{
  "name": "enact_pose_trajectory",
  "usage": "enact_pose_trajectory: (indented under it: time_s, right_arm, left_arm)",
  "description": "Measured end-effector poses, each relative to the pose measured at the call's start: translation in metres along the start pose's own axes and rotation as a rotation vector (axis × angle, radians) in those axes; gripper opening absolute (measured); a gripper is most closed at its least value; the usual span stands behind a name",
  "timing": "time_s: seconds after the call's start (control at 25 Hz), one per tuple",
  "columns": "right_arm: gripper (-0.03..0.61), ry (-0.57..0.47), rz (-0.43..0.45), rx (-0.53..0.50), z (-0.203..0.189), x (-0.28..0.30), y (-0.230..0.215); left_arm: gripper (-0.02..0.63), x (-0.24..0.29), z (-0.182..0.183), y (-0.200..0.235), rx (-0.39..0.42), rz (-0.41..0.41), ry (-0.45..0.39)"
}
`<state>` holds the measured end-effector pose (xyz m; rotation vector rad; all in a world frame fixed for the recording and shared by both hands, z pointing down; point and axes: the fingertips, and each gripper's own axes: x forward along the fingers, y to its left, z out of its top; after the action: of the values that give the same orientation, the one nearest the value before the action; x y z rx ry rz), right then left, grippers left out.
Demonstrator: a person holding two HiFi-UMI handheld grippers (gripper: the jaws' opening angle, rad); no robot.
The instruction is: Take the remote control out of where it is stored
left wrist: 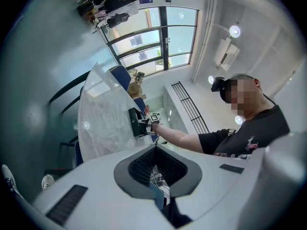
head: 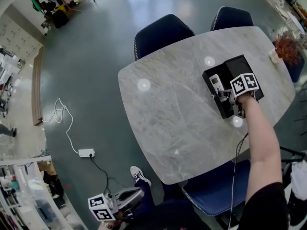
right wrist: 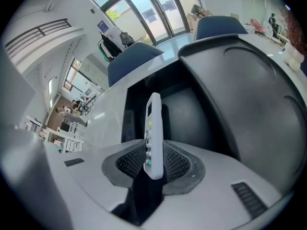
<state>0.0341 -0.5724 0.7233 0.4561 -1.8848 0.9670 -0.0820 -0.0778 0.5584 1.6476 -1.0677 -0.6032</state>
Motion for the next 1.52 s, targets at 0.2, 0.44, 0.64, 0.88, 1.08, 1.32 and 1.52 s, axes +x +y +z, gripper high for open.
enact_pose_trajectory:
  time_s: [0.2,0.44,0.64,0.88,1.08,1.32,1.52]
  right_arm:
    - [0.114,-0.120,0.037,0.083,0.008,-0.017,-0.003]
    - [0.114,-0.383,0.172,0.256,0.016,-0.051,0.002]
    - [0.112,-0.542,0.279,0.337,0.012,-0.080,0.015]
    - [0.112,-0.690,0.404,0.364,-0.008,-0.104,0.060]
    - [0.112,-0.737,0.494,0.353,-0.040,-0.119,0.108]
    - [0.113,-0.800,0.527,0.410,-0.091,-0.133,0.163]
    - [0.112,-0.847,0.531,0.456,-0.137,-0.142,0.211]
  left_arm:
    - [0.006,0.008,0.002,-0.003,0.011,-0.017,0.018]
    - [0.006,0.010,0.004,-0.004,0.023,-0.031,0.035]
    - [0.006,0.013,0.008,-0.010,0.035,-0.042,0.054]
    - [0.006,0.014,0.015,-0.014,0.062,-0.077,0.091]
    - [0.006,0.011,0.016,-0.019,0.091,-0.122,0.131]
    - [0.006,-0.002,0.024,-0.025,0.120,-0.180,0.186]
    - [0.006,-0.019,0.027,-0.034,0.155,-0.253,0.244]
